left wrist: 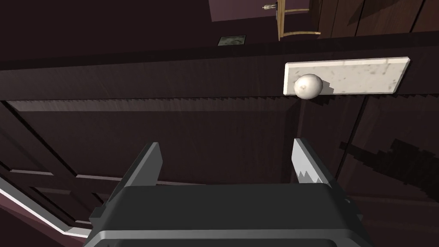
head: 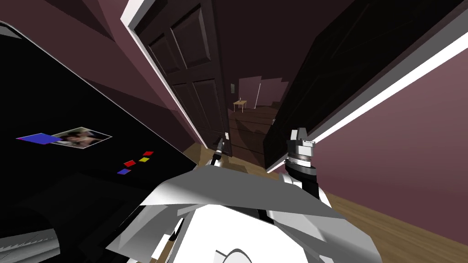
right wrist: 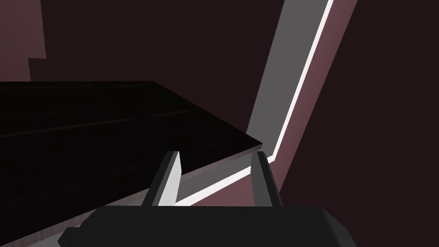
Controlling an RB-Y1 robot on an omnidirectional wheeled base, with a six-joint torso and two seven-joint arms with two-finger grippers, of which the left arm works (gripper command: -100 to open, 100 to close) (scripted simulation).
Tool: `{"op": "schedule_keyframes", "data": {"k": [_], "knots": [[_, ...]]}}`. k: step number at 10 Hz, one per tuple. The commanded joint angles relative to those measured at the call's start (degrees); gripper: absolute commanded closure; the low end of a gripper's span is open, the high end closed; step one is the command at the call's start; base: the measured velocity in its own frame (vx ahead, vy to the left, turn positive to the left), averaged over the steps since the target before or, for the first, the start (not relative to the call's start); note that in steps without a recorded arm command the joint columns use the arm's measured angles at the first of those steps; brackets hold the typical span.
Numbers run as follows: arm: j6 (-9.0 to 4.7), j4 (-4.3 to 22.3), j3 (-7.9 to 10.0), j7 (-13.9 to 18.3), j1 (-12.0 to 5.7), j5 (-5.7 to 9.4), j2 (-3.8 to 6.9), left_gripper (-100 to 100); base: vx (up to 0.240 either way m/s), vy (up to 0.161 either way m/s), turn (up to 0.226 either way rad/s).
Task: Push the door open
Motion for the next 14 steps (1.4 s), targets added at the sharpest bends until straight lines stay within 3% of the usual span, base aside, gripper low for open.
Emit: {"op": "schedule_keyframes", "data": {"k": [1,6,7,11,14], "knots": [[-0.58,1.6,0.08,0.1,-0.53,0.1,0.05,-100,0.01,0.101,-0.068],[-1.84,8.6,0.29,-0.2,-3.01,0.51,-0.6,-100,0.014,0.106,-0.13],[-1.84,8.6,0.29,-0.2,-3.01,0.51,-0.6,-100,-0.001,0.081,-0.054],[-2.86,14.2,0.45,-0.4,-5.02,0.84,-1.31,-100,0.002,0.103,-0.121],[-3.34,16.9,0.53,-0.5,-5.95,1.0,-1.7,-100,0.01,0.127,-0.106]]}}
